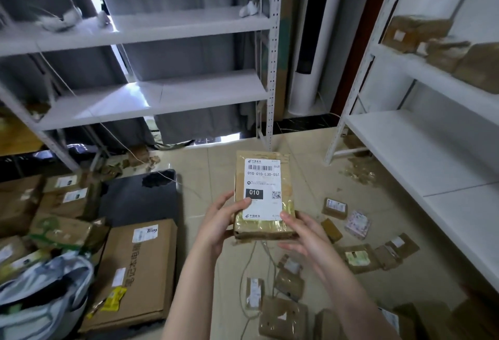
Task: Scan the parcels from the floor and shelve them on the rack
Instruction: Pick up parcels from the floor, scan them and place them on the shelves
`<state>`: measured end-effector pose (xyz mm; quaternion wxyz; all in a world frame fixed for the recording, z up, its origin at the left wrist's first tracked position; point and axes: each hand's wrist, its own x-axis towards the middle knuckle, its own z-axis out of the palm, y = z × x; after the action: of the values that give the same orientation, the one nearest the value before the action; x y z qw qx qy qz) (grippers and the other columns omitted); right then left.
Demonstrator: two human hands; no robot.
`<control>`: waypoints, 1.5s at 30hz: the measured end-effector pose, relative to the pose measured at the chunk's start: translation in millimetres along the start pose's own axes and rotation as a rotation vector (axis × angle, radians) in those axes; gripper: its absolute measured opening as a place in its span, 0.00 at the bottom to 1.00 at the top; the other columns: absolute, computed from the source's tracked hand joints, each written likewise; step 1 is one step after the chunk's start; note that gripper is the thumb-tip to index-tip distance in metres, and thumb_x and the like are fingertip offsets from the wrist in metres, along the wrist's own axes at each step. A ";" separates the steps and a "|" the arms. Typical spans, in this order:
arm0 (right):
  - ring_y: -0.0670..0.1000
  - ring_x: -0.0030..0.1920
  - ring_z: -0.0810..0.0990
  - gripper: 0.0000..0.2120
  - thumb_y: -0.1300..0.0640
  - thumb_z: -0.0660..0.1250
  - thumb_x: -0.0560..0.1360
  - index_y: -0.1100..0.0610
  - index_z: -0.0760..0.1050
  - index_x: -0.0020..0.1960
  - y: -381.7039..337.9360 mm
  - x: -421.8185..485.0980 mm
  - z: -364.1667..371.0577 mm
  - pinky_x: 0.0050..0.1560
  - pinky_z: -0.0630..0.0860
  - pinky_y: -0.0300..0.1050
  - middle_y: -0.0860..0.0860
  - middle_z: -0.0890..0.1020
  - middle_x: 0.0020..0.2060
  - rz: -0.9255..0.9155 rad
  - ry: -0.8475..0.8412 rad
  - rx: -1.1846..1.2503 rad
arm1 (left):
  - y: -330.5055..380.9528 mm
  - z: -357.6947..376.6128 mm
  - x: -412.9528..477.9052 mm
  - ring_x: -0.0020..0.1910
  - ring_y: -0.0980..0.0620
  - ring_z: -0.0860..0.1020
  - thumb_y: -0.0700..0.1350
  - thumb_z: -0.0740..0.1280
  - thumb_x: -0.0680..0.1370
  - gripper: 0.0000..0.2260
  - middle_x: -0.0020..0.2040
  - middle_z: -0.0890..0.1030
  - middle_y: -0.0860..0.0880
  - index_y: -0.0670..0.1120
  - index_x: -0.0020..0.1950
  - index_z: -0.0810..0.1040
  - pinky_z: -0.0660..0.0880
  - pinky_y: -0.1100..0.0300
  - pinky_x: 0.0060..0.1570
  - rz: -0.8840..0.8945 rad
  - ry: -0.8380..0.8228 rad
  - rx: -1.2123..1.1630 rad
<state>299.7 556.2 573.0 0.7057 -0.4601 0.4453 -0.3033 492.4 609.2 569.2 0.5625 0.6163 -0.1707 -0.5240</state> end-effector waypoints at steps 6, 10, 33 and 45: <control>0.52 0.57 0.83 0.32 0.44 0.77 0.63 0.52 0.70 0.63 -20.3 28.0 -47.3 0.54 0.82 0.53 0.50 0.82 0.57 0.005 0.069 0.011 | 20.4 56.4 32.2 0.43 0.51 0.84 0.44 0.75 0.75 0.22 0.41 0.87 0.51 0.50 0.66 0.72 0.77 0.56 0.42 0.003 -0.102 0.043; 0.53 0.59 0.82 0.34 0.42 0.77 0.64 0.53 0.74 0.66 -30.9 48.5 -75.1 0.55 0.82 0.54 0.50 0.83 0.59 -0.026 0.123 0.038 | 39.9 93.6 60.2 0.39 0.53 0.84 0.43 0.75 0.74 0.26 0.44 0.87 0.49 0.49 0.71 0.73 0.75 0.59 0.38 0.030 -0.179 0.122; 0.56 0.54 0.83 0.18 0.48 0.71 0.75 0.56 0.78 0.61 -146.4 384.3 14.5 0.46 0.80 0.47 0.54 0.84 0.54 -0.178 0.710 0.379 | 220.1 135.2 390.0 0.52 0.44 0.85 0.42 0.74 0.75 0.25 0.53 0.86 0.46 0.53 0.71 0.74 0.82 0.47 0.49 0.096 -0.357 0.009; 0.60 0.53 0.83 0.22 0.55 0.71 0.75 0.67 0.72 0.62 -196.7 414.4 -42.5 0.44 0.82 0.47 0.64 0.82 0.54 -0.359 1.058 0.597 | 236.7 234.9 430.6 0.40 0.58 0.85 0.40 0.74 0.76 0.25 0.51 0.86 0.48 0.51 0.72 0.73 0.80 0.62 0.33 0.051 -0.573 0.120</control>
<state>431.2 115.7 601.4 0.4258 -0.0989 0.5461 -0.7146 554.3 70.8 623.1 0.4668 0.4710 -0.3688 -0.6513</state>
